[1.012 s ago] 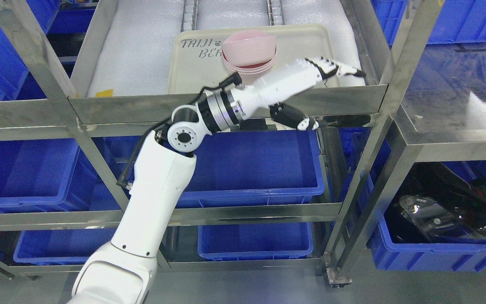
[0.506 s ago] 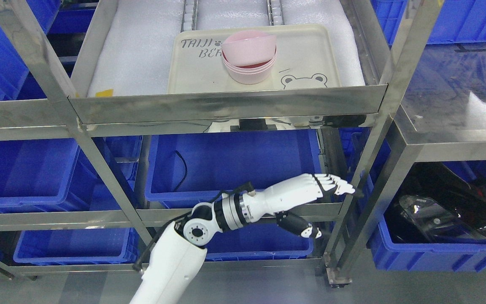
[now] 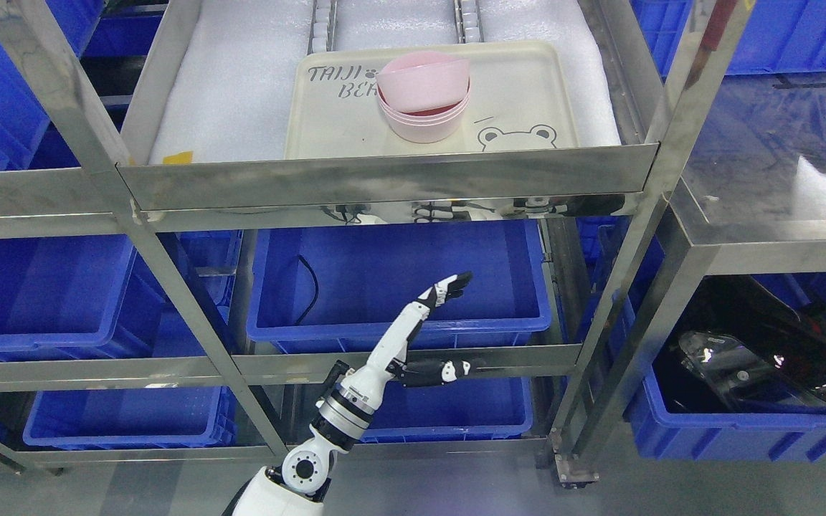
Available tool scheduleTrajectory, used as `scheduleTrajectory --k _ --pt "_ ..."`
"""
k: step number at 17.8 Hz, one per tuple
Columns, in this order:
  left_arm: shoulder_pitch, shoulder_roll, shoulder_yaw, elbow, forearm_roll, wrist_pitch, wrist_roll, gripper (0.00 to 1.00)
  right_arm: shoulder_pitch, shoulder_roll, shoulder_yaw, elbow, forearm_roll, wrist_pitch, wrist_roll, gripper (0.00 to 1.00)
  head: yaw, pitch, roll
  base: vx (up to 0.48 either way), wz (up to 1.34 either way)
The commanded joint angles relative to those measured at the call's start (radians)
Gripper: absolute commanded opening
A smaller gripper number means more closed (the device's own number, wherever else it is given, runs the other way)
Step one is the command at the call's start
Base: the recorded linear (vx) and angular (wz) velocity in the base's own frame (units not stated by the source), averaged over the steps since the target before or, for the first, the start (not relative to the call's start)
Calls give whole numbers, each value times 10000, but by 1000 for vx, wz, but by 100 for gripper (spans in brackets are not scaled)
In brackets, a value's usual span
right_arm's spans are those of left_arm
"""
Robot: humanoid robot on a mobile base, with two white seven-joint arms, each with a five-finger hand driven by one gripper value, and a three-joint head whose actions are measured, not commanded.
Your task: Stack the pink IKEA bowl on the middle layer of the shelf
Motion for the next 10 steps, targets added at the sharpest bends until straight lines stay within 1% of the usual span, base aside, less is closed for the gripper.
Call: scheduleTrajectory --k 1,5,10 --pt "371 168 2078 671 910 384 690 93 230 -175 2 -175 0 -2 4 100 0 0 0 0 0" --pt "279 168 2892 641 925 446 769 93 230 -175 2 -175 0 -2 4 100 0 0 0 0 0" --pt "279 168 2970 549 1078 446 769 93 230 -175 2 -175 0 -2 4 100 0 0 0 0 0"
